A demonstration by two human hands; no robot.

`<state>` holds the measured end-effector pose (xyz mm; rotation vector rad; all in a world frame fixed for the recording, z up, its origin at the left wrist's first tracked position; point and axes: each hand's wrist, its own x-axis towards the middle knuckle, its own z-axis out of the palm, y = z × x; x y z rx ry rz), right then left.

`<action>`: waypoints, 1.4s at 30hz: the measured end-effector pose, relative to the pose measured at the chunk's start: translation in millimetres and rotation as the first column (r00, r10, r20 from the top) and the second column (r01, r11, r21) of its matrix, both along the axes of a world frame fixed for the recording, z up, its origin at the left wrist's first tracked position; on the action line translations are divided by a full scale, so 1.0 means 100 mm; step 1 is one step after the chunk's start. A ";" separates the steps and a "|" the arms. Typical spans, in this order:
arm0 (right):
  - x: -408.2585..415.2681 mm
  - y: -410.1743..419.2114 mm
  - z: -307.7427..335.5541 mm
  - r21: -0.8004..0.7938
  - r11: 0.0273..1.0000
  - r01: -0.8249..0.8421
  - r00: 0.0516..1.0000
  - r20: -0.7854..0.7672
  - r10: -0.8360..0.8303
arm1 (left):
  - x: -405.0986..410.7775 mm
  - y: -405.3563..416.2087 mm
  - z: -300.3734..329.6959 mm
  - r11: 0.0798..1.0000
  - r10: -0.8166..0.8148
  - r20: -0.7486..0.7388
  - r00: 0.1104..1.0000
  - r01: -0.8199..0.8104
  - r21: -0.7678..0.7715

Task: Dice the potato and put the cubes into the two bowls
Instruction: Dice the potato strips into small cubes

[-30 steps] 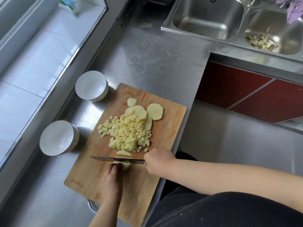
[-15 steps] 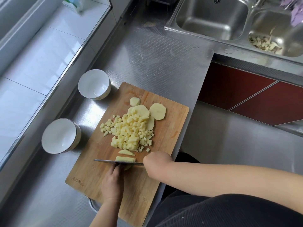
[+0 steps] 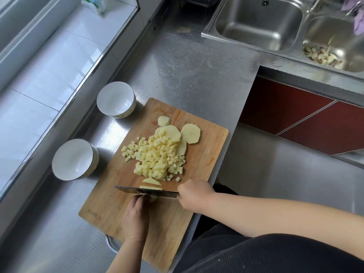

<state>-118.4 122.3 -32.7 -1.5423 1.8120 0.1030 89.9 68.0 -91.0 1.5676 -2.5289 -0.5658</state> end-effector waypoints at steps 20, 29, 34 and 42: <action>-0.32 0.09 -0.03 -0.364 0.879 -0.307 0.938 -0.274 0.214 | -0.09 -0.99 0.72 0.673 0.510 -0.205 0.835 -0.239 0.700; -0.29 0.11 -0.02 -0.483 0.782 -0.394 0.905 -0.350 0.240 | -0.38 -0.96 0.76 0.651 -0.126 0.168 0.978 -0.046 0.758; -0.33 0.14 -0.03 -0.501 0.776 -0.383 0.912 -0.339 0.231 | -0.52 -0.91 0.71 0.740 -0.062 0.078 0.995 -0.007 0.672; -0.58 0.13 0.02 -0.490 0.867 -0.094 0.981 -0.193 -0.002 | -0.52 -1.11 0.80 0.900 0.352 -0.304 0.885 -0.231 0.369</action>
